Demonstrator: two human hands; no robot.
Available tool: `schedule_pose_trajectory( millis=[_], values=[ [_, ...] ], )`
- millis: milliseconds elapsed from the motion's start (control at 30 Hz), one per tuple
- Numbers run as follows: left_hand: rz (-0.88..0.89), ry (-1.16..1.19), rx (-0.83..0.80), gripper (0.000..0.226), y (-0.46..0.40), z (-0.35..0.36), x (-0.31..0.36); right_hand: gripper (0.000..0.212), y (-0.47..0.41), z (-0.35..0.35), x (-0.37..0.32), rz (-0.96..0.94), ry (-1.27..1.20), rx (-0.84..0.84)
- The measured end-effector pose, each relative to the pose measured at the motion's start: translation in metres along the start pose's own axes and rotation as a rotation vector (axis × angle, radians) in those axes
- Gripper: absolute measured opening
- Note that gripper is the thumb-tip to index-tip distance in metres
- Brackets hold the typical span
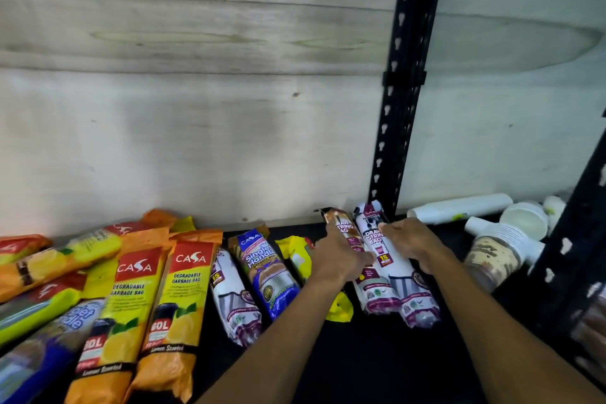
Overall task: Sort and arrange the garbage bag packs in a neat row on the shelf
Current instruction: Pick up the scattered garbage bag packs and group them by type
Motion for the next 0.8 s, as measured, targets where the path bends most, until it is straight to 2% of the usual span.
schedule_pose_trajectory(
  millis=[100,233,333,433,500,600,700,800],
  values=[
    [-0.029,-0.117,-0.038,0.097,-0.004,0.004,-0.002,0.054,-0.008,0.009,0.008,0.033,0.006,-0.037],
    [-0.047,-0.166,-0.082,0.094,-0.009,0.004,-0.009,0.039,-0.012,0.017,0.015,0.037,0.03,-0.054],
    [-0.066,-0.228,-0.095,0.099,-0.008,0.005,-0.015,0.039,-0.003,0.015,0.008,0.024,0.126,-0.008],
    [-0.083,-0.436,-0.083,0.075,-0.006,0.001,-0.016,0.024,0.009,0.011,-0.004,0.005,0.261,0.073],
    [-0.063,-0.522,-0.097,0.066,-0.004,0.001,-0.016,0.026,0.017,0.01,-0.011,0.002,0.324,0.101],
    [-0.008,-0.539,-0.058,0.069,0.005,0.003,-0.017,0.032,0.028,0.017,-0.023,0.017,0.438,0.074],
    [0.072,-0.575,-0.028,0.064,0.008,0.006,-0.016,0.049,0.031,0.023,-0.024,0.076,0.542,0.021],
    [0.073,-0.583,-0.04,0.06,0.007,0.003,-0.019,0.065,0.028,0.028,-0.021,0.125,0.627,-0.026]
  ],
)
Point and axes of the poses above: each hand's wrist, its own y-axis away from the middle knuckle, its own z-axis out of the palm, x = y × z, the point moved 10 cm from there along -y, towards the middle knuckle, and after that the axes turned 14 degrees about -x, right-handed, at the moved point
